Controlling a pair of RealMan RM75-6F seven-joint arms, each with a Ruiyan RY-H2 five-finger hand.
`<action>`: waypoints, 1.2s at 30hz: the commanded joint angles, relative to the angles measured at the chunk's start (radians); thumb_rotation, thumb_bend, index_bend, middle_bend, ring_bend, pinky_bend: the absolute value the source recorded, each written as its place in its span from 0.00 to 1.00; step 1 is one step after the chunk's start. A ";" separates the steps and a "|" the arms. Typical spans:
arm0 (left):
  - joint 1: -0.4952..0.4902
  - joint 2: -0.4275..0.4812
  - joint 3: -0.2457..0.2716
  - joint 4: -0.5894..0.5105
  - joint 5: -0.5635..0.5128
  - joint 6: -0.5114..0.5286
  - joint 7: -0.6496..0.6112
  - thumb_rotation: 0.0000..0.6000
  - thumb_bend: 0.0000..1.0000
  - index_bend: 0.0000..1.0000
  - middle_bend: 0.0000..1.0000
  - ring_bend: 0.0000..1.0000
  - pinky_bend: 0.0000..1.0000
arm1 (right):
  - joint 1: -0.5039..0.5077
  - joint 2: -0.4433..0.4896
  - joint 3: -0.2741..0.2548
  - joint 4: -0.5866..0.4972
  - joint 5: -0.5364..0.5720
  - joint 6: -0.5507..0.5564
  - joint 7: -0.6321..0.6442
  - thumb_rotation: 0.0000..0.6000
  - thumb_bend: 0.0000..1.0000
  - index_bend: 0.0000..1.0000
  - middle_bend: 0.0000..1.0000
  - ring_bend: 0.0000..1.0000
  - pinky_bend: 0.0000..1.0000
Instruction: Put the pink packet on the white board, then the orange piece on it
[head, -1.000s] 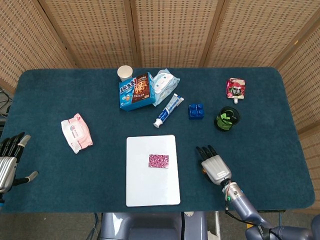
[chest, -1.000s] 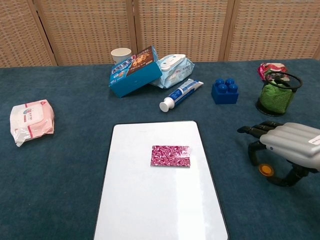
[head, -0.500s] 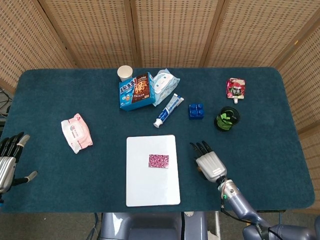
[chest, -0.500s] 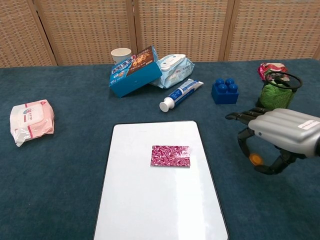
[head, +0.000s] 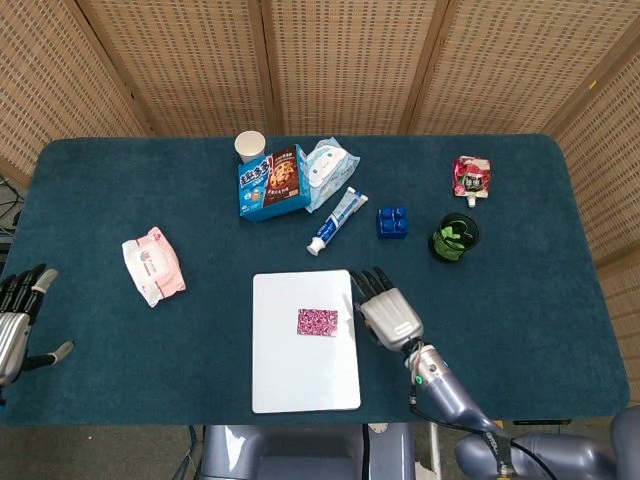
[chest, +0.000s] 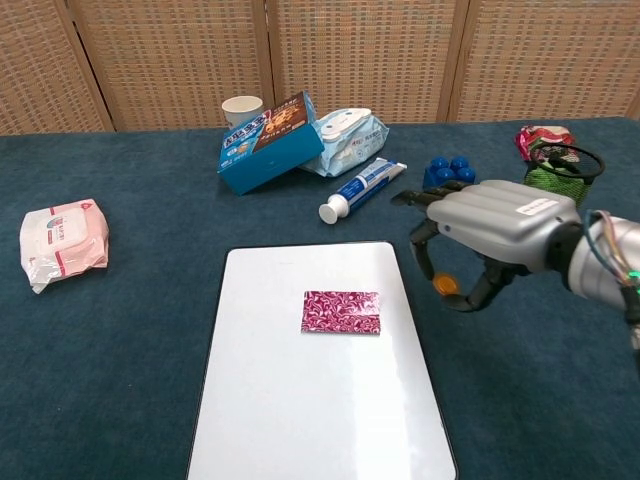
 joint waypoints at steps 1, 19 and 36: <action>-0.001 0.000 -0.003 0.002 -0.006 -0.003 -0.002 1.00 0.00 0.00 0.00 0.00 0.00 | 0.066 -0.064 0.056 -0.020 0.100 -0.013 -0.102 1.00 0.36 0.60 0.00 0.00 0.00; -0.015 0.012 -0.017 0.020 -0.051 -0.045 -0.050 1.00 0.00 0.00 0.00 0.00 0.00 | 0.249 -0.318 0.113 0.143 0.347 0.025 -0.298 1.00 0.36 0.60 0.00 0.00 0.00; -0.013 0.020 -0.012 0.022 -0.038 -0.041 -0.069 1.00 0.00 0.00 0.00 0.00 0.00 | 0.266 -0.250 0.093 0.057 0.405 0.067 -0.315 1.00 0.23 0.43 0.00 0.00 0.00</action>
